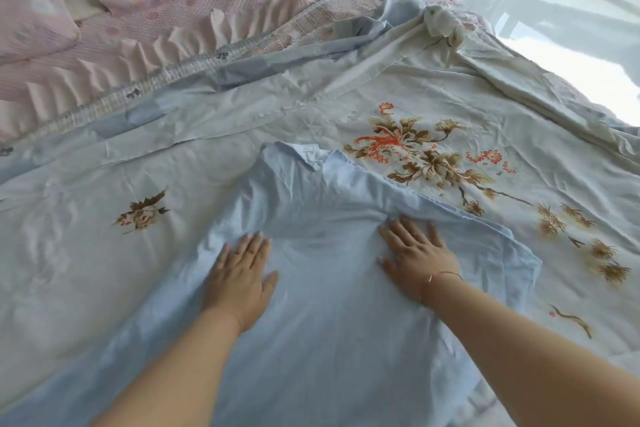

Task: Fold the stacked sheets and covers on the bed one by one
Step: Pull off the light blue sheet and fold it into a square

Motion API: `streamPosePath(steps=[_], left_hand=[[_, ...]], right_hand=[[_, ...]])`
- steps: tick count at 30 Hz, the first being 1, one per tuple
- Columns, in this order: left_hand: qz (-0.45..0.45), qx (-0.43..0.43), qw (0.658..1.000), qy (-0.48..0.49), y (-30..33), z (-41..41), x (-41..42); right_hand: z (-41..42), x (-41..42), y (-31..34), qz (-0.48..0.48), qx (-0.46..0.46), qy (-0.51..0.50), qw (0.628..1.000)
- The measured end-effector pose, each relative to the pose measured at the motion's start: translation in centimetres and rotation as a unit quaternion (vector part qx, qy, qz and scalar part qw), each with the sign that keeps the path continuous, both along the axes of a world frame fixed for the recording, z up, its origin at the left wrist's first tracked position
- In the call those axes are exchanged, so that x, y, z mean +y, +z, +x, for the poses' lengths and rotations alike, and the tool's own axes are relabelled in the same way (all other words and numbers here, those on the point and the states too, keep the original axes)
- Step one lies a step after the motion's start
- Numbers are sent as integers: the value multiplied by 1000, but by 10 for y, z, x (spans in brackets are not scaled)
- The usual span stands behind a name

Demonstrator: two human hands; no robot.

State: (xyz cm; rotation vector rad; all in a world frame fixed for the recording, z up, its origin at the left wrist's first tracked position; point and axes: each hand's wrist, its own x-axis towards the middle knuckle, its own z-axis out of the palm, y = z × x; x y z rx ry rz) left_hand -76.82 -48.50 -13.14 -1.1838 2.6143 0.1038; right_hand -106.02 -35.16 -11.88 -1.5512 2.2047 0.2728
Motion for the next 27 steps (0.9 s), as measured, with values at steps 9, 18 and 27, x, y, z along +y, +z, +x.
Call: streamPosePath(steps=[9, 18, 27], left_hand=[[185, 150, 866, 440, 48, 114, -37], [83, 117, 919, 366, 74, 178, -53], [242, 59, 882, 399, 56, 233, -23]], right_hand=[[96, -18, 4, -22, -33, -48, 998], [126, -6, 2, -44, -30, -93, 994], [180, 34, 13, -65, -54, -204, 975]])
